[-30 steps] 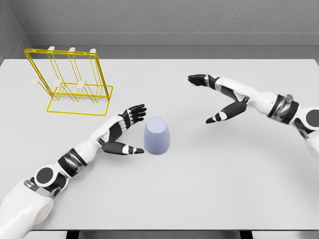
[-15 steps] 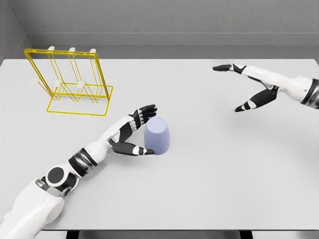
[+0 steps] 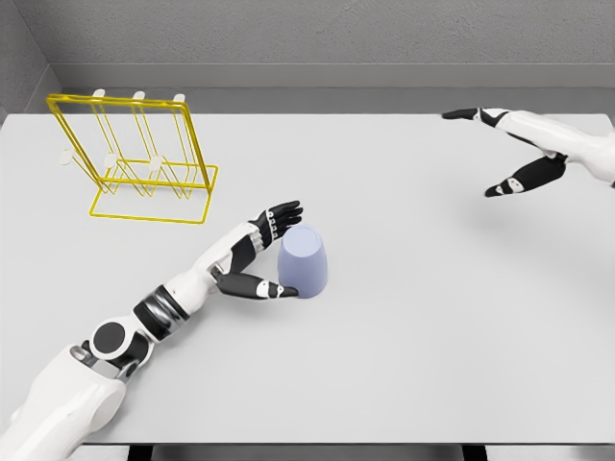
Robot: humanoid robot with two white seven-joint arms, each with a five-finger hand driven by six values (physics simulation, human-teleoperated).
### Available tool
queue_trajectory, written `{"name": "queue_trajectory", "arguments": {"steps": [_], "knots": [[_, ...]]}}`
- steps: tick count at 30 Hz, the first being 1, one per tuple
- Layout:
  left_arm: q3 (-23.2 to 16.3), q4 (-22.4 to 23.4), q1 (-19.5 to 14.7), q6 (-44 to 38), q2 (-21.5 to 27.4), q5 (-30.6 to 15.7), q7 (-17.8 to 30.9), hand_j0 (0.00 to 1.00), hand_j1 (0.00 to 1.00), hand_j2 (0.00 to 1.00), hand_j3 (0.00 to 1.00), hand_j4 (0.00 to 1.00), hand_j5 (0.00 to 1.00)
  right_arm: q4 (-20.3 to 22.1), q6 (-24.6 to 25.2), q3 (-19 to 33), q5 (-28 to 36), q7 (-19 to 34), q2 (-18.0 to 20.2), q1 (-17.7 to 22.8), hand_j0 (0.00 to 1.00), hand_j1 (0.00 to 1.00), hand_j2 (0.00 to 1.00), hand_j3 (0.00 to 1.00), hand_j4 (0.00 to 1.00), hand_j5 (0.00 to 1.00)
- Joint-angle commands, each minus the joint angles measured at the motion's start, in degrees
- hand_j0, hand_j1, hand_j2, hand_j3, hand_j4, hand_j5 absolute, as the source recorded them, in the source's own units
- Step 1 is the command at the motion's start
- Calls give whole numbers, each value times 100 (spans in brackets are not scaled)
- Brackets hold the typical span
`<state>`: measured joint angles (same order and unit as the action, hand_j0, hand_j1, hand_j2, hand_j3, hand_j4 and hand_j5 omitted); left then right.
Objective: Place the cup on the cup holder with both arms
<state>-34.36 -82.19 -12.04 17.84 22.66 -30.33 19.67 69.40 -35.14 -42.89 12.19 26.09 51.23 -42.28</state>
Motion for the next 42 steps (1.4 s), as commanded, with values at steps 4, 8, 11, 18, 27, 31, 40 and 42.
{"name": "queue_trajectory", "arguments": {"steps": [4,8,11,18,27,31,40,42], "knots": [[-9,19,0,-8,-87,10,-7,100,100,100,100,100,100,3,14,229,38,-7,177,18,100,100,100,100,100,100],[-9,19,0,-17,-104,54,-7,100,100,100,100,100,100,3,14,176,47,2,168,9,100,100,100,100,100,100],[-9,45,0,-35,-104,54,-16,100,100,100,100,100,100,-23,14,150,38,11,185,9,100,100,100,100,100,100],[-9,54,0,-44,-104,62,-16,100,100,100,100,100,100,-6,14,150,38,11,159,9,100,100,100,100,100,100],[-9,133,-9,-52,-192,115,-16,100,100,100,100,100,100,-23,14,150,38,11,159,9,100,100,100,100,100,100],[-18,133,-53,-52,-201,115,-7,100,100,100,100,100,100,-23,14,141,47,11,168,9,100,100,100,100,100,100],[-18,133,-62,-52,-271,212,-7,100,100,100,100,100,100,-23,14,114,38,19,168,9,100,100,100,100,100,100],[-18,133,-62,-52,-271,212,-16,100,100,100,100,100,100,-23,14,114,38,19,159,9,100,100,100,100,100,100]]}}
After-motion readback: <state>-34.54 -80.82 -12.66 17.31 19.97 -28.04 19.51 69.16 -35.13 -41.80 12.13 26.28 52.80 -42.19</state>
